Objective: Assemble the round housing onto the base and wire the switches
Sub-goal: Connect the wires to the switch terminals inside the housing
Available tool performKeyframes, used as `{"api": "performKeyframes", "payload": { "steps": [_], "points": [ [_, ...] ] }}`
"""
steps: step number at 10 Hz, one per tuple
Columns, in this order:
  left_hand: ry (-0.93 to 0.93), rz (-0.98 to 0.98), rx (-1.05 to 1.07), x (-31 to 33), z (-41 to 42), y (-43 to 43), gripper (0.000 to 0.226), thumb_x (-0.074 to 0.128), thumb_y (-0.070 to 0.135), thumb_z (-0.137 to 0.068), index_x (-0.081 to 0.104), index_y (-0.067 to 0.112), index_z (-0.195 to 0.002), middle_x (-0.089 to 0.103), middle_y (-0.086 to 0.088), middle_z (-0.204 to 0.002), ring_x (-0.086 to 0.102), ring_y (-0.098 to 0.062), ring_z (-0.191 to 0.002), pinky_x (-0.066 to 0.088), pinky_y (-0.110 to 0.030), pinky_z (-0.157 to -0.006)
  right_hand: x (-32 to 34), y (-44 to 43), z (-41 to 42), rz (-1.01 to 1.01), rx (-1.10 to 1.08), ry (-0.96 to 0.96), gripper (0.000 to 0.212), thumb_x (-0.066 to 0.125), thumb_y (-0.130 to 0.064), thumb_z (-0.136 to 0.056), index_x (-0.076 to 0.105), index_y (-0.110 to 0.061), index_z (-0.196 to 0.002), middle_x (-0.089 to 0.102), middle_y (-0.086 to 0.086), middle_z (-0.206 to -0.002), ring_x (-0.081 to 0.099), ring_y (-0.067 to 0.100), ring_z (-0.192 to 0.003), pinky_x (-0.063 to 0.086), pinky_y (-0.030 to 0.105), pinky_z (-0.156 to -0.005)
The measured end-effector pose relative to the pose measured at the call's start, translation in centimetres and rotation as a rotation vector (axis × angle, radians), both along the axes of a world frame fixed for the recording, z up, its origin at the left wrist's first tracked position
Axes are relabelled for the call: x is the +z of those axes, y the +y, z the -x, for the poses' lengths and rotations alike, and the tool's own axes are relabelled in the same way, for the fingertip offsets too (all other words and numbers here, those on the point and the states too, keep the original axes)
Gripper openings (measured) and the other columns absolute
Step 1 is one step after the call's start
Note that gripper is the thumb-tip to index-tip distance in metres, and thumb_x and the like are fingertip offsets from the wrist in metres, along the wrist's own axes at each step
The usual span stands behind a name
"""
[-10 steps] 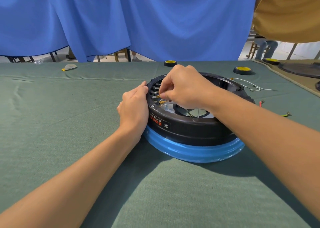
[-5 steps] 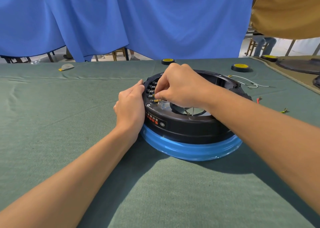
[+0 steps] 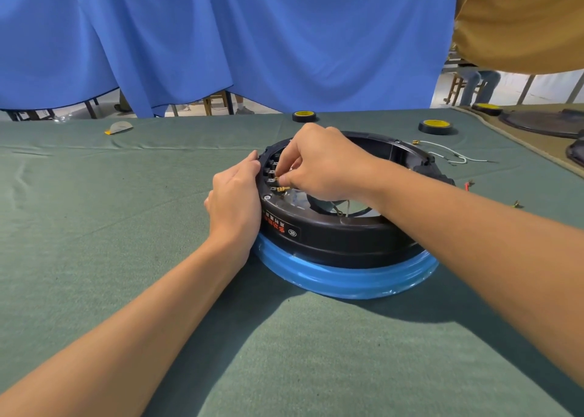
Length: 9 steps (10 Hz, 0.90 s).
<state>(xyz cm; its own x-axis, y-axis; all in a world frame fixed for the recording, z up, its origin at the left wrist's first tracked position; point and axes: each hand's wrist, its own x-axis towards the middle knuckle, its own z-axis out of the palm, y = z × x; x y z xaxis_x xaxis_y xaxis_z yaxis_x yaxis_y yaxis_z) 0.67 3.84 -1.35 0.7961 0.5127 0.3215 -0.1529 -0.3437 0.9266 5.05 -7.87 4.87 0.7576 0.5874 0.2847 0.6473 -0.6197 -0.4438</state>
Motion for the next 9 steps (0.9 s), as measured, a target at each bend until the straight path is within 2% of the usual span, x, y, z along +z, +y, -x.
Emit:
{"api": "performKeyframes", "payload": {
  "steps": [2, 3, 4, 5, 6, 7, 8, 9],
  "points": [
    [0.02, -0.008, -0.017, 0.33, 0.29, -0.15, 0.064, 0.032, 0.034, -0.082, 0.058, 0.004, -0.132, 0.06, -0.016, -0.134, 0.051, -0.042, -0.127, 0.036, -0.063, -0.107, 0.12, -0.06, -0.15, -0.003, -0.022, 0.04, 0.009, 0.071, -0.016, -0.086, 0.077, -0.018, -0.093, 0.062, -0.005, -0.075, 0.057, 0.012, -0.087, 0.044, 0.024, -0.074],
    [0.016, -0.008, -0.001, 0.4, 0.24, -0.17, 0.063, 0.035, 0.04, -0.083, 0.06, 0.009, -0.132, 0.061, -0.016, -0.132, 0.052, -0.04, -0.126, 0.038, -0.06, -0.107, 0.19, -0.03, -0.21, -0.004, -0.027, 0.032, 0.009, 0.072, -0.015, -0.086, 0.077, -0.017, -0.092, 0.065, -0.003, -0.08, 0.055, 0.012, -0.088, 0.045, 0.024, -0.075],
    [0.018, 0.062, 0.015, 0.33, 0.04, -0.06, 0.06, 0.039, 0.043, -0.082, 0.062, 0.016, -0.13, 0.063, -0.012, -0.131, 0.053, -0.036, -0.126, 0.038, -0.057, -0.109, 0.21, -0.05, -0.09, 0.004, -0.016, 0.019, 0.009, 0.071, -0.015, -0.086, 0.077, -0.016, -0.093, 0.062, -0.003, -0.076, 0.055, 0.013, -0.087, 0.046, 0.026, -0.077],
    [0.047, 0.067, 0.009, 0.29, 0.09, -0.26, 0.061, 0.036, 0.041, -0.081, 0.061, 0.015, -0.13, 0.063, -0.009, -0.133, 0.052, -0.034, -0.129, 0.034, -0.056, -0.112, 0.15, 0.1, 0.08, 0.016, -0.015, -0.023, 0.009, 0.068, -0.012, -0.087, 0.076, -0.012, -0.092, 0.06, -0.003, -0.075, 0.055, 0.015, -0.088, 0.049, 0.028, -0.075],
    [0.088, 0.203, 0.046, 0.49, 0.06, -0.38, 0.05, 0.041, 0.045, -0.073, 0.068, 0.034, -0.114, 0.067, 0.002, -0.127, 0.055, -0.023, -0.126, 0.029, -0.047, -0.117, 0.07, 0.33, 0.18, 0.043, -0.021, -0.068, 0.01, 0.065, -0.009, -0.088, 0.074, -0.007, -0.091, 0.066, 0.006, -0.082, 0.06, 0.021, -0.086, 0.055, 0.035, -0.074],
    [0.115, 0.282, 0.085, 0.98, 0.39, -0.75, 0.038, 0.043, 0.046, -0.068, 0.068, 0.045, -0.096, 0.07, 0.011, -0.12, 0.055, -0.016, -0.125, 0.028, -0.041, -0.117, 0.05, 0.56, 0.37, 0.067, -0.022, -0.096, 0.008, 0.064, -0.01, -0.087, 0.071, -0.006, -0.09, 0.066, 0.01, -0.085, 0.062, 0.025, -0.083, 0.057, 0.042, -0.074],
    [0.106, 0.307, 0.091, 1.0, 0.51, -0.87, 0.027, 0.046, 0.044, -0.073, 0.068, 0.046, -0.089, 0.069, 0.012, -0.12, 0.054, -0.015, -0.125, 0.029, -0.042, -0.117, 0.14, 0.7, 0.5, 0.058, -0.032, -0.085, 0.008, 0.064, -0.01, -0.086, 0.07, -0.006, -0.091, 0.066, 0.01, -0.085, 0.062, 0.025, -0.084, 0.056, 0.043, -0.076],
    [0.081, 0.295, 0.085, 0.78, 0.52, -0.84, 0.024, 0.047, 0.04, -0.081, 0.068, 0.045, -0.09, 0.07, 0.012, -0.119, 0.056, -0.016, -0.123, 0.029, -0.044, -0.116, 0.2, 0.61, 0.42, 0.034, -0.036, -0.041, 0.01, 0.064, -0.008, -0.087, 0.072, -0.006, -0.092, 0.067, 0.009, -0.087, 0.061, 0.023, -0.087, 0.057, 0.039, -0.076]
  ]
}}
